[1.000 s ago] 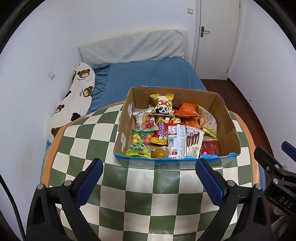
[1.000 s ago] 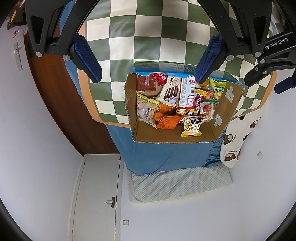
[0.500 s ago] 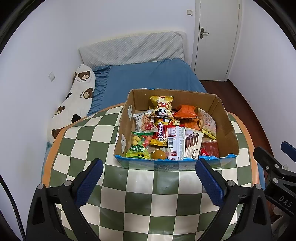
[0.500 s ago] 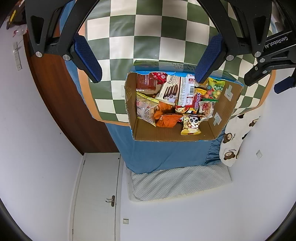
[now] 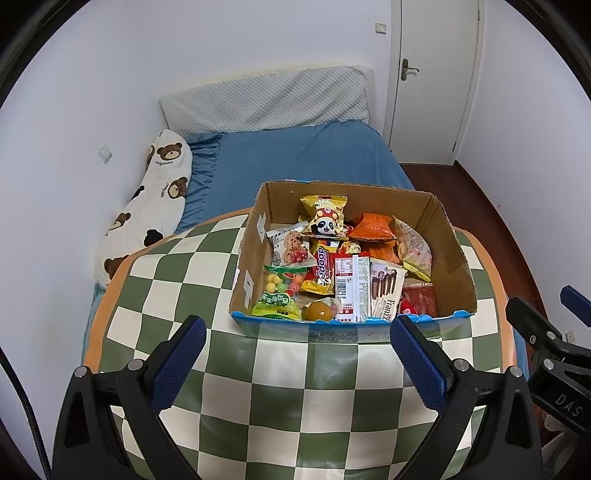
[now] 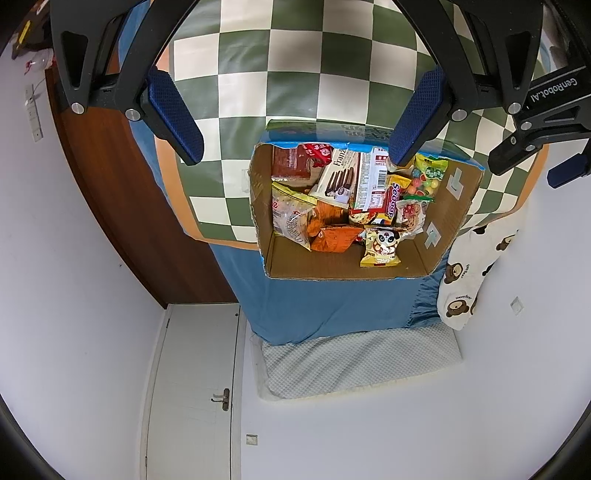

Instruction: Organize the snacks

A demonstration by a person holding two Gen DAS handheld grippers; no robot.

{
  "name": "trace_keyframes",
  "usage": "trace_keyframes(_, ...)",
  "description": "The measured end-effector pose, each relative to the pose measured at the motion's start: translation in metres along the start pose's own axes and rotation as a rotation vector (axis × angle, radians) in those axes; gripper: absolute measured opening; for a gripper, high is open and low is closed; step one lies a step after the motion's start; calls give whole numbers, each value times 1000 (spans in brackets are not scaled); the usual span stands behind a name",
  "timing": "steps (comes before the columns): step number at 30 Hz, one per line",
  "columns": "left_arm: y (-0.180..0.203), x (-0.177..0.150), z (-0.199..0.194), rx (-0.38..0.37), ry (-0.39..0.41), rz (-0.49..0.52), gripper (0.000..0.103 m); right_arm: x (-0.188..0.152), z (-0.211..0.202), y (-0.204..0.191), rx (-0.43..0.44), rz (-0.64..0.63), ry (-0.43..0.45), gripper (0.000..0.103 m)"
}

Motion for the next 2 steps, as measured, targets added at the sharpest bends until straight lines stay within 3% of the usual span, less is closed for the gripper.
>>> trace_keyframes(2, -1, 1, -2, 2, 0, -3, 102, 0, 0, 0, 1, 0, -1, 102)
Point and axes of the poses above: each gripper's, at about its wrist camera, not at the fingertips, and z roughly the way its jaws point, y to its right, x to its top, the point moved 1 cm from there along z, roughly the way its jaws point, and after that the axes turned 2 degrees about x, right-handed, at the moved point
